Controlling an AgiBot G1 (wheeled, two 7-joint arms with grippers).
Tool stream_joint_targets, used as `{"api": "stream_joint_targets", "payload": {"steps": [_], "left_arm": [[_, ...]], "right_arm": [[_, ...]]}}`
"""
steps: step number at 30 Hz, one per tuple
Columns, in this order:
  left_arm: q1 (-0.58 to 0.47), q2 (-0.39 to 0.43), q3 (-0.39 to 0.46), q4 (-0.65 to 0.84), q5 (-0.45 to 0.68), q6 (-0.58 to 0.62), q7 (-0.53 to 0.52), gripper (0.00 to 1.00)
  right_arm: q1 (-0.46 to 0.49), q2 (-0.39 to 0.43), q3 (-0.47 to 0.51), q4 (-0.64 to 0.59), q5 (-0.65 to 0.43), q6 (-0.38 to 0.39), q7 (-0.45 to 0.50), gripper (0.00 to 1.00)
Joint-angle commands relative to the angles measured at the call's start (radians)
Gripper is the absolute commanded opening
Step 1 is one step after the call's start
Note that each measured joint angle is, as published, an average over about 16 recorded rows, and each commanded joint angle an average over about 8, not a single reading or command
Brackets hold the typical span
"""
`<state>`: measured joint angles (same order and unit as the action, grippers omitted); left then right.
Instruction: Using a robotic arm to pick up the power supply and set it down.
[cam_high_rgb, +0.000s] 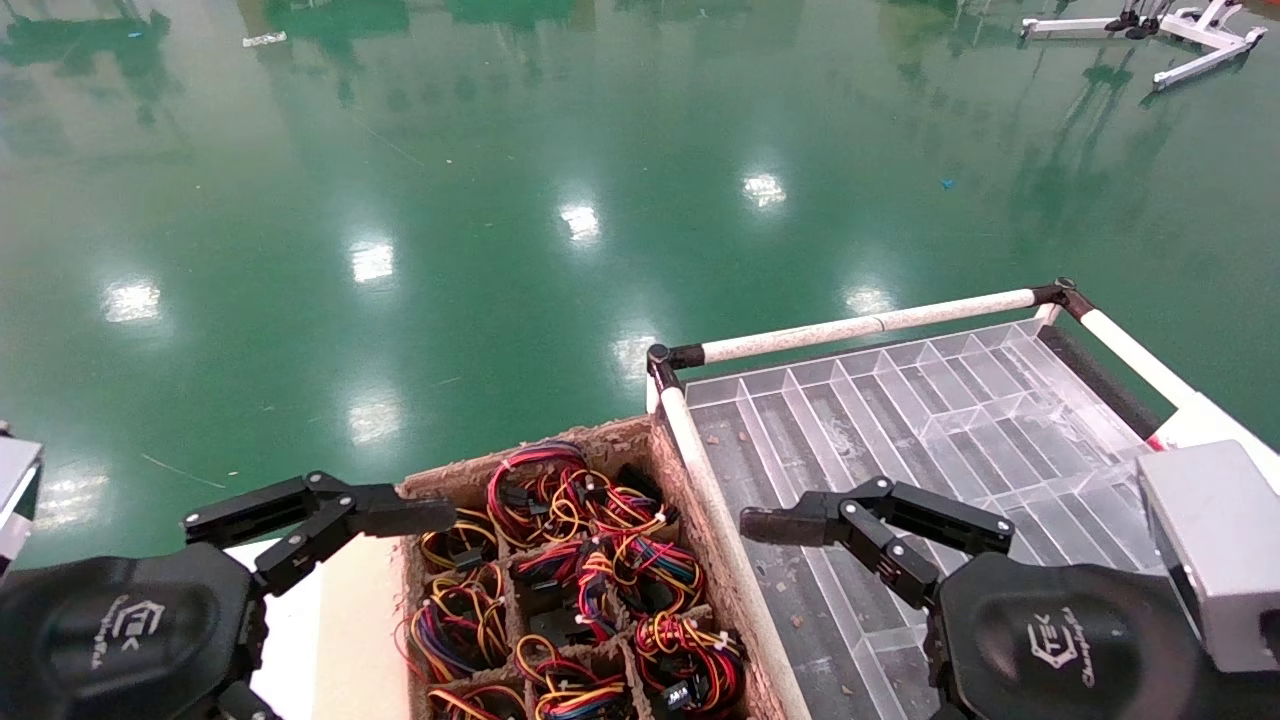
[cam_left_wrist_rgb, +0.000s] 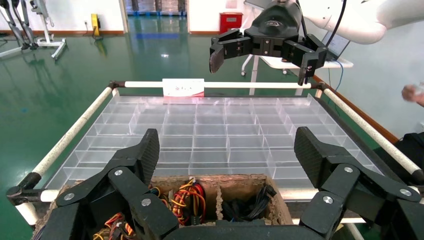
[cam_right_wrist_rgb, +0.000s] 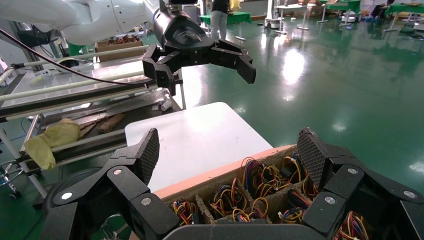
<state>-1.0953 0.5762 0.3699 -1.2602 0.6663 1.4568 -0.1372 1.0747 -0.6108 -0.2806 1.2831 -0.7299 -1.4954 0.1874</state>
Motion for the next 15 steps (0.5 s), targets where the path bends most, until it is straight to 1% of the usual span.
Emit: {"api": "stream_joint_targets", "payload": {"steps": [1,15], "left_arm": [[0.000,0.000,0.000,0.000,0.000,0.000,0.000,0.00],[0.000,0.000,0.000,0.000,0.000,0.000,0.000,0.00]], "right_arm": [[0.000,0.000,0.000,0.000,0.000,0.000,0.000,1.00],[0.000,0.000,0.000,0.000,0.000,0.000,0.000,1.00]]}}
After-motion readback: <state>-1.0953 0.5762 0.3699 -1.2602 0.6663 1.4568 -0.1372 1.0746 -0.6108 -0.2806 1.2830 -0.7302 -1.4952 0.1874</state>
